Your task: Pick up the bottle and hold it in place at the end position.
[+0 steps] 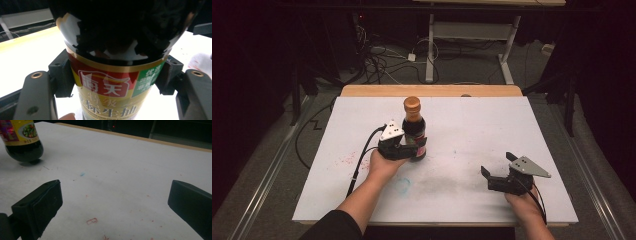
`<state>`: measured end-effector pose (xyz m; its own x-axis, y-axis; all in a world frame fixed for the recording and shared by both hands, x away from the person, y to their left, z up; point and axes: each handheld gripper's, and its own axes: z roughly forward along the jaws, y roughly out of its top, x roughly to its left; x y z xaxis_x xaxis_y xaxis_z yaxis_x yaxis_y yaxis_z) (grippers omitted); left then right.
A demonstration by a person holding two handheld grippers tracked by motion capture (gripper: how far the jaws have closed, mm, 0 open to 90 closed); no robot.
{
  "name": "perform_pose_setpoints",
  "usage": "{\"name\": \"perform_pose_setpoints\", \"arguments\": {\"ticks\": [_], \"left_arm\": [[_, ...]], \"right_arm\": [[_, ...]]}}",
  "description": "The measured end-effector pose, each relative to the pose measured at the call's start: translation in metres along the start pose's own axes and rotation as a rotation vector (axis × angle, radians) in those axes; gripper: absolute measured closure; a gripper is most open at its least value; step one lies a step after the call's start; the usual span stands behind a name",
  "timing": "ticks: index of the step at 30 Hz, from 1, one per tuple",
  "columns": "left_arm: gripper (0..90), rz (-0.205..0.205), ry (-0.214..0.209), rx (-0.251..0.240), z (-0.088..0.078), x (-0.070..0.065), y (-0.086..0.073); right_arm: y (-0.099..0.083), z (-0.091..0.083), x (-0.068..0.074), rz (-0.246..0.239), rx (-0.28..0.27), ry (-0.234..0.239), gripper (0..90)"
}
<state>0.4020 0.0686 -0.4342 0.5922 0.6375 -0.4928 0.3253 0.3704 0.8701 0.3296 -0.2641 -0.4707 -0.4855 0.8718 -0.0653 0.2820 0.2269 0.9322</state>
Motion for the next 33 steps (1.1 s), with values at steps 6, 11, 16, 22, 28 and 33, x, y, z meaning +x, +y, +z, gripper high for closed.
{"name": "perform_pose_setpoints", "arguments": {"ticks": [6,11,16,22,28,33], "left_arm": [[29.0,-0.009,0.004,0.001,0.020,0.000,-0.001],[29.0,-0.007,0.008,0.006,0.034,0.001,-0.003],[29.0,0.000,0.009,0.009,0.046,0.000,-0.006],[28.9,0.008,0.004,0.003,0.058,-0.002,-0.008],[28.9,-0.531,0.291,-0.096,0.073,-0.035,-0.010],[28.8,-0.186,0.263,0.019,0.066,-0.010,-0.016]], "right_arm": [[0.000,-0.001,-0.001,0.004,-0.005,0.001,0.1],[0.000,-0.002,-0.002,0.008,-0.005,0.001,0.1],[0.000,-0.003,-0.003,0.010,-0.009,0.002,0.1],[0.000,-0.003,-0.003,0.011,-0.010,0.006,0.1],[0.000,-0.003,-0.003,0.010,-0.011,0.009,0.1],[-0.001,-0.002,-0.003,0.008,-0.008,0.013,0.1]]}}
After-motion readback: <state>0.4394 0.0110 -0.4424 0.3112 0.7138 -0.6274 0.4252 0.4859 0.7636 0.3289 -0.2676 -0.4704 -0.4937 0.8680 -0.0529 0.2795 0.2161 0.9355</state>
